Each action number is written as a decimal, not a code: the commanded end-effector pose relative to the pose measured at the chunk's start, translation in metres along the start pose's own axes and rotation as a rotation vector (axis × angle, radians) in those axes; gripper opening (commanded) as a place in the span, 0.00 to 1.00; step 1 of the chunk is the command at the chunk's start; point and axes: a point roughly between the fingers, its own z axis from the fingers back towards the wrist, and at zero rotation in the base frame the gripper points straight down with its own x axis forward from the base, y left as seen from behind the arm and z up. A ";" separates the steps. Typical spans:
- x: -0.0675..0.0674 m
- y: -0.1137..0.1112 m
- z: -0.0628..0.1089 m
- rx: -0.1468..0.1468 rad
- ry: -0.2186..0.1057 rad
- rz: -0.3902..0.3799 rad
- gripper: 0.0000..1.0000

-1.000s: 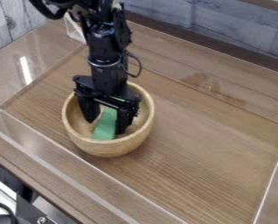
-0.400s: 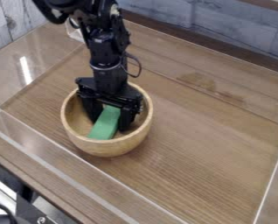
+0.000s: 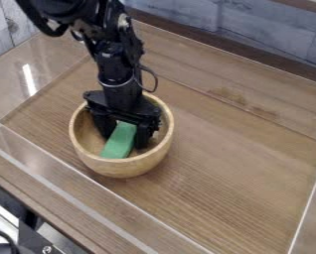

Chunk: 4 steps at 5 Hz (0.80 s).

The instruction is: Move green object from inside the wooden bowl to the table next to it

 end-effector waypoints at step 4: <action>0.008 0.023 0.001 0.015 0.007 0.000 1.00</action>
